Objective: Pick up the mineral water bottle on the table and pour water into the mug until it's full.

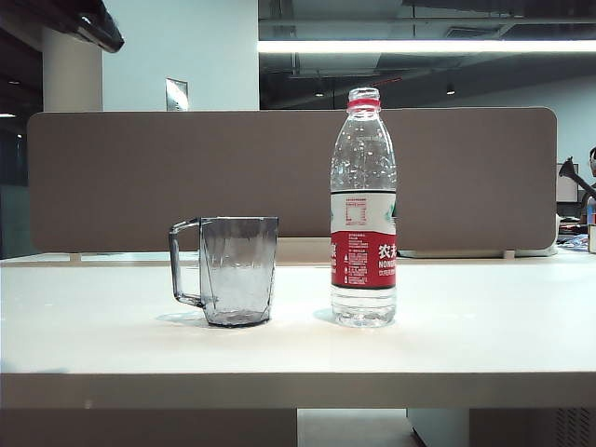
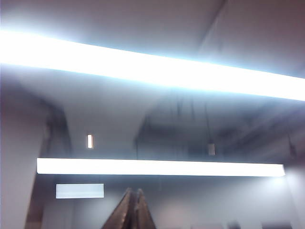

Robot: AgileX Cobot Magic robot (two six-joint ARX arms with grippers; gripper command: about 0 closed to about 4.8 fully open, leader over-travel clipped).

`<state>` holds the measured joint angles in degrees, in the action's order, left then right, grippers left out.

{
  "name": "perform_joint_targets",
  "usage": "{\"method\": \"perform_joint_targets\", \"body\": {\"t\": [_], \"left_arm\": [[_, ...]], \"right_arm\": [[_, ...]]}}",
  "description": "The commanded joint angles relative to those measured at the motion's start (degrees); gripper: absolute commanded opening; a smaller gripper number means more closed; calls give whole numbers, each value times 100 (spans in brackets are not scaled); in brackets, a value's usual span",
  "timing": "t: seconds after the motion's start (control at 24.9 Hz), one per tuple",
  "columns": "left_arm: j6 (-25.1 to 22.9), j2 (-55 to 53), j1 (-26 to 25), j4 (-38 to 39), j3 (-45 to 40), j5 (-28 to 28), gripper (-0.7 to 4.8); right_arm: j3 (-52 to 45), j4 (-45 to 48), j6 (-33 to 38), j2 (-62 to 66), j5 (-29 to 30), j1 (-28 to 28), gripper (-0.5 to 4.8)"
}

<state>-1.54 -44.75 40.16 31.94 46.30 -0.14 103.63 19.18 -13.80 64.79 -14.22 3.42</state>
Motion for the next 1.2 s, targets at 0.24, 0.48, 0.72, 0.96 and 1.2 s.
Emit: {"method": "perform_joint_targets", "body": {"t": [0.24, 0.48, 0.72, 0.96, 1.2], "left_arm": [[4, 11, -4, -96, 13, 20, -5], [4, 11, -7, -96, 13, 17, -5], [4, 11, -7, -94, 11, 17, -5], [4, 9, -7, -107, 11, 17, -5], [4, -2, -7, -109, 11, 20, -5]], "right_arm": [[162, -1512, 1469, 2225, -20, -87, 14], [-1620, -501, 1569, 2874, 20, 72, 14], [-4776, 2208, 1856, 2929, 155, 162, 14], [-7108, 4068, 1853, 2874, 59, 535, 14], [-8950, 6164, 1788, 2715, -44, 1711, 14]]}}
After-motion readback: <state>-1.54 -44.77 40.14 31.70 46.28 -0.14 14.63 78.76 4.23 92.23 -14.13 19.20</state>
